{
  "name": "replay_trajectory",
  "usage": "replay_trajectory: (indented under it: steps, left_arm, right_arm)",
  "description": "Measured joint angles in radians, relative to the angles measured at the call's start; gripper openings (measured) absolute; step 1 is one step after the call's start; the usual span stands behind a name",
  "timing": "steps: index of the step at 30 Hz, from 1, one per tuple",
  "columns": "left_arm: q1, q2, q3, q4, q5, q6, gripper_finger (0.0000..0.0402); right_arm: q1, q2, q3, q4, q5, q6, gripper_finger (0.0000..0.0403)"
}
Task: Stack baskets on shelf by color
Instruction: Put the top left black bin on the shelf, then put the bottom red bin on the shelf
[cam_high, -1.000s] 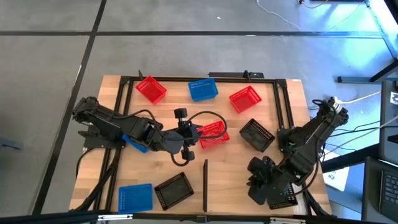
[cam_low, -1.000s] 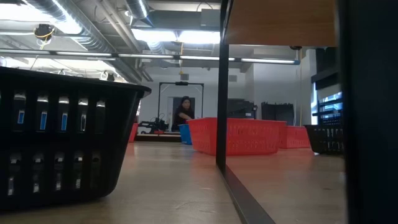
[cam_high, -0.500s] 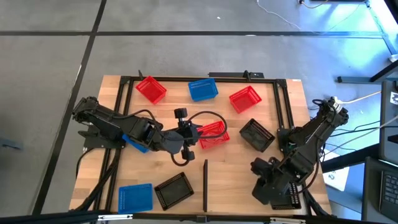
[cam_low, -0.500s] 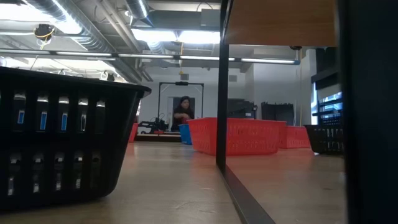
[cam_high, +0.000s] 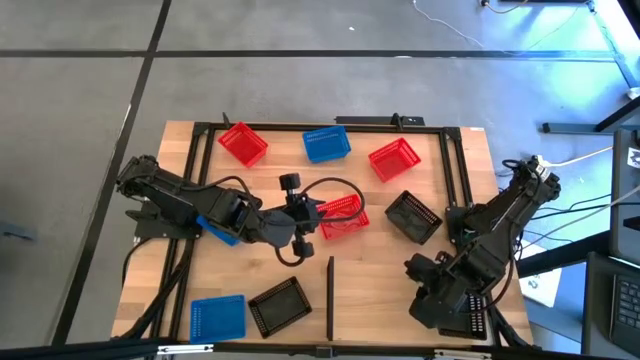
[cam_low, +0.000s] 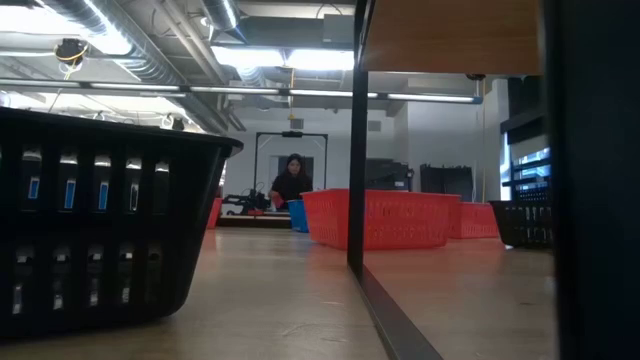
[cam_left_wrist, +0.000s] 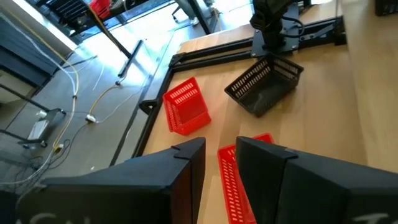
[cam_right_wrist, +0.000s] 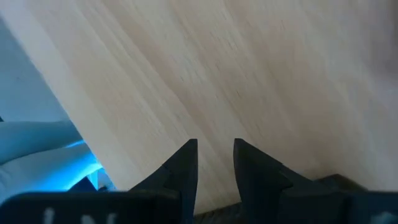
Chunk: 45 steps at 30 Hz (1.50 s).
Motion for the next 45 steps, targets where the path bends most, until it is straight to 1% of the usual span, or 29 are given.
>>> replay_trajectory:
  steps: [3,7,10,13,15,18,20,23,25,27,32,35,37,41,45]
  left_arm:
    - [0.003,0.000,0.000,-0.003,-0.023,-0.016,0.0083]
    - [0.012,0.000,0.000,-0.032,-0.050,-0.100,0.0083]
    - [0.018,0.000,0.000,-0.102,-0.054,-0.182,0.0083]
    - [0.035,0.000,0.000,-0.200,-0.047,-0.297,0.0083]
    - [0.064,0.000,0.000,-0.265,0.003,-0.376,0.0083]
    - [0.123,0.000,-0.001,-0.341,0.115,-0.492,0.0083]
    - [0.163,0.000,-0.001,-0.359,0.170,-0.516,0.0083]
    - [0.228,0.000,-0.001,-0.352,0.243,-0.495,0.0083]
    - [0.278,0.003,-0.001,-0.347,0.303,-0.491,0.0083]
    - [0.330,0.017,-0.001,-0.344,0.379,-0.491,0.0083]
    - [0.443,0.093,-0.001,-0.364,0.587,-0.489,0.0083]
    - [0.486,0.158,-0.001,-0.370,0.686,-0.494,0.0083]
    - [0.504,0.196,-0.001,-0.365,0.722,-0.499,0.0083]
    - [0.524,0.265,-0.001,-0.357,0.726,-0.548,0.0083]
    - [0.525,0.309,-0.001,-0.320,0.726,-0.560,0.0083]
  right_arm:
    - [0.000,0.000,0.045,-0.020,0.062,-0.038,0.0101]
    - [0.000,-0.001,0.135,-0.137,0.171,-0.062,0.0101]
    - [0.000,-0.001,0.213,-0.218,0.275,-0.092,0.0101]
    - [0.000,-0.001,0.290,-0.260,0.377,-0.155,0.0101]
    - [-0.003,-0.001,0.340,-0.281,0.443,-0.208,0.0101]
    - [-0.017,-0.001,0.415,-0.330,0.511,-0.265,0.0101]
    - [-0.032,-0.002,0.459,-0.369,0.560,-0.294,0.0101]
    - [-0.055,-0.004,0.514,-0.424,0.638,-0.353,0.0101]
    - [-0.071,-0.022,0.529,-0.412,0.655,-0.445,0.0101]
    - [-0.089,-0.043,0.546,-0.412,0.659,-0.504,0.0101]
    - [-0.124,-0.118,0.549,-0.421,0.677,-0.600,0.0101]
    - [-0.140,-0.166,0.550,-0.421,0.680,-0.627,0.0101]
    - [-0.143,-0.191,0.550,-0.421,0.685,-0.631,0.0101]
    - [-0.145,-0.226,0.550,-0.420,0.687,-0.661,0.0101]
    - [-0.145,-0.244,0.550,-0.419,0.686,-0.678,0.0101]
